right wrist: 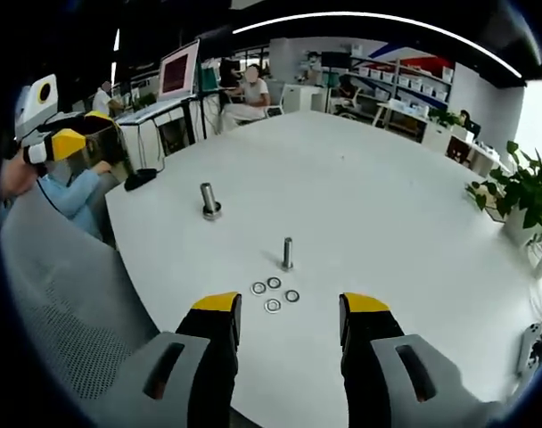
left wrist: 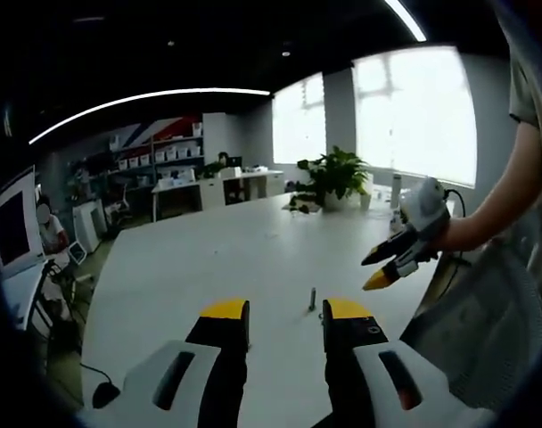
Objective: Place the washer onto the threaded stud by aligning its center hole with the stud, sliding it down to the base, and recovering from edge contact or off-axis alignment until the washer reaches the visible bottom stop.
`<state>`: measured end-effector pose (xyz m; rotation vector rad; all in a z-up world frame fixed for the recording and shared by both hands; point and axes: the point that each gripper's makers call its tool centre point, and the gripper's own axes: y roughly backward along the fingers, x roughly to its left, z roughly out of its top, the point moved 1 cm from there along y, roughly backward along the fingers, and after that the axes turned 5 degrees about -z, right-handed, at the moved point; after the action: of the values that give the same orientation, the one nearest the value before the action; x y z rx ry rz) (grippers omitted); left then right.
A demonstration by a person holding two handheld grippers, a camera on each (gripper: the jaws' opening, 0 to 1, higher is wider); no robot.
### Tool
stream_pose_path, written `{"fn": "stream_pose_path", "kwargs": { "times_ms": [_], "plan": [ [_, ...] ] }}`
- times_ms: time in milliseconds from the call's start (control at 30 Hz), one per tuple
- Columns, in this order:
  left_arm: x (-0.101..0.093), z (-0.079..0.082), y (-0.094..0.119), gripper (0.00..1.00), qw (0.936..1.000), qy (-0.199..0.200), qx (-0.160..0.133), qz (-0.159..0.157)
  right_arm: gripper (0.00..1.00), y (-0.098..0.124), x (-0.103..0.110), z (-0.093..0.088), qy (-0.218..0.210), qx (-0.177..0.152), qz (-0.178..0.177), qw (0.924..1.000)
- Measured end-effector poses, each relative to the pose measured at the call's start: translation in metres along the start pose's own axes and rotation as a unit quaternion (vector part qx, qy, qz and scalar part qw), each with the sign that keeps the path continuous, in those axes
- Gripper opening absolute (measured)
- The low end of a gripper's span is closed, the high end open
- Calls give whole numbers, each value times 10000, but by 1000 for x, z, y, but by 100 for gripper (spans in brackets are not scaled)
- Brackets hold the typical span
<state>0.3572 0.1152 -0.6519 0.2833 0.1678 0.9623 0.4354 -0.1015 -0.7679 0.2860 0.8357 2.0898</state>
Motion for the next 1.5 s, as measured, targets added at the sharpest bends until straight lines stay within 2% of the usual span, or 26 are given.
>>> {"fn": "stream_pose_path", "kwargs": {
  "times_ms": [300,533,967,1500],
  "plan": [
    [4,0,1,31,9999,93,-41,62,47,-11,-6,-14,-49,231,-12,9997],
    [2,-2,1,31,10000,-3,21,37,47,-20,-9,-23,-177,363,-20,9992],
    [3,-2,1,30,10000,1,12,36,44,-31,-9,-23,-201,433,-31,9989],
    [6,-5,1,30,9999,41,84,123,35,-50,9,-34,20,727,348,9967]
  ]
}}
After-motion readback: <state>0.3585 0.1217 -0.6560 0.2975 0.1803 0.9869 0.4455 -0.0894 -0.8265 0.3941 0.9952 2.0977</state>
